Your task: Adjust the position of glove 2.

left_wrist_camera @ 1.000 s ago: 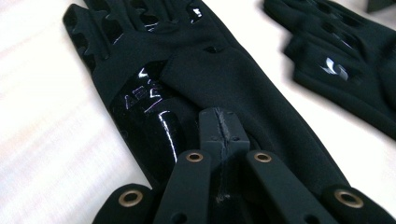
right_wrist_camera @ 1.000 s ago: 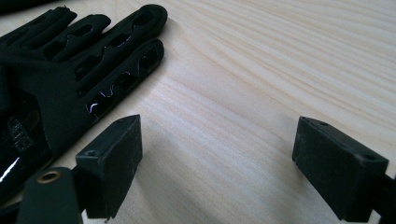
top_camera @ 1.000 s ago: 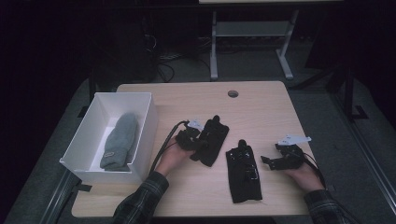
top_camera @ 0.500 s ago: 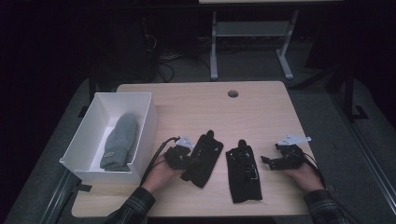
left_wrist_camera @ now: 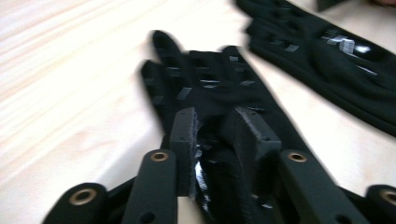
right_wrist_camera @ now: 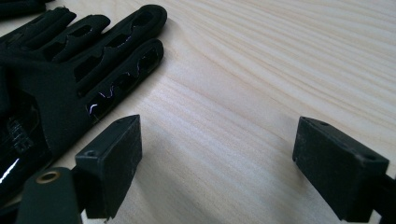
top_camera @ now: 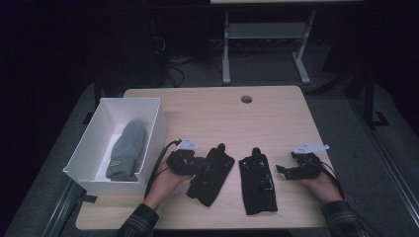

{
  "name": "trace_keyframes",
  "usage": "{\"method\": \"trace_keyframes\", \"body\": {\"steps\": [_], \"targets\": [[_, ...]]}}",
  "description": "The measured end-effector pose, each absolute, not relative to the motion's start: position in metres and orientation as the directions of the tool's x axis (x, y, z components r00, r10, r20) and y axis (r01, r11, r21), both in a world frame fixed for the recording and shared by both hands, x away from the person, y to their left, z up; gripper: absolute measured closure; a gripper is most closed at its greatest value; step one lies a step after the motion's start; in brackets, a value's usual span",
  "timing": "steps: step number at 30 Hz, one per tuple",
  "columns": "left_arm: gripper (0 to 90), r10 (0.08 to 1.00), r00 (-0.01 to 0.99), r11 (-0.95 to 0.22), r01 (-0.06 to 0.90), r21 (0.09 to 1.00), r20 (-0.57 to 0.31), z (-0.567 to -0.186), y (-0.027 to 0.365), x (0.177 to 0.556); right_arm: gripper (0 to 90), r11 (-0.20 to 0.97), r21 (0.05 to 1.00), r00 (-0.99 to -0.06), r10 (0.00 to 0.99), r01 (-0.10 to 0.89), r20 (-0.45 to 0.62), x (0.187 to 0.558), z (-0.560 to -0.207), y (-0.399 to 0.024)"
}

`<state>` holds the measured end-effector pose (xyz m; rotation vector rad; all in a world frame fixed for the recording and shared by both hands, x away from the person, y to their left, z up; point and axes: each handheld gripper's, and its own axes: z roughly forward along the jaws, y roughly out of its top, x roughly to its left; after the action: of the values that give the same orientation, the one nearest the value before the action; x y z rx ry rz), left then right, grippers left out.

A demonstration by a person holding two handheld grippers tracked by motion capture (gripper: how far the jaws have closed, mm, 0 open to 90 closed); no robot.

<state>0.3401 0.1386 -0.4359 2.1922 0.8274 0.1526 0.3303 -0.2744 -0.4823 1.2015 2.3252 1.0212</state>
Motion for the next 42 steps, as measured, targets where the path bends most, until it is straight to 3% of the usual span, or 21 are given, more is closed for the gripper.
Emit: {"method": "trace_keyframes", "body": {"steps": [9,20,26,28,32,37,42], "targets": [[62.6,0.648,0.743,-0.478,0.566,0.672,-0.165,-0.453,0.143,0.351,15.7,0.387,0.725,-0.590,0.807,0.570,0.033,0.330,-0.482,-0.274],[66.0,0.651,0.753,-0.536,0.546,0.644,-0.097,-0.461,0.132,0.346,15.7,0.387,0.725,-0.590,0.806,0.570,0.034,0.330,-0.482,-0.274],[80.6,0.646,0.752,-0.516,0.555,0.653,-0.129,-0.463,0.130,0.345,16.2,0.393,0.727,-0.597,0.802,0.563,0.029,0.330,-0.482,-0.273],[85.3,0.646,0.751,-0.511,0.560,0.653,-0.138,-0.463,0.131,0.346,23.6,0.397,0.729,-0.606,0.795,0.557,0.031,0.328,-0.481,-0.272],[87.1,0.650,0.737,-0.476,0.584,0.657,-0.185,-0.463,0.134,0.348,57.3,0.404,0.735,-0.644,0.762,0.545,0.059,0.322,-0.473,-0.271],[87.3,0.636,0.732,-0.422,0.595,0.684,-0.244,-0.455,0.141,0.347,88.2,0.452,0.715,-0.711,0.697,0.534,0.091,0.309,-0.466,-0.269],[87.3,0.629,0.725,-0.392,0.607,0.692,-0.280,-0.451,0.144,0.345,90.0,0.510,0.688,-0.775,0.621,0.515,0.120,0.294,-0.468,-0.262]]}}
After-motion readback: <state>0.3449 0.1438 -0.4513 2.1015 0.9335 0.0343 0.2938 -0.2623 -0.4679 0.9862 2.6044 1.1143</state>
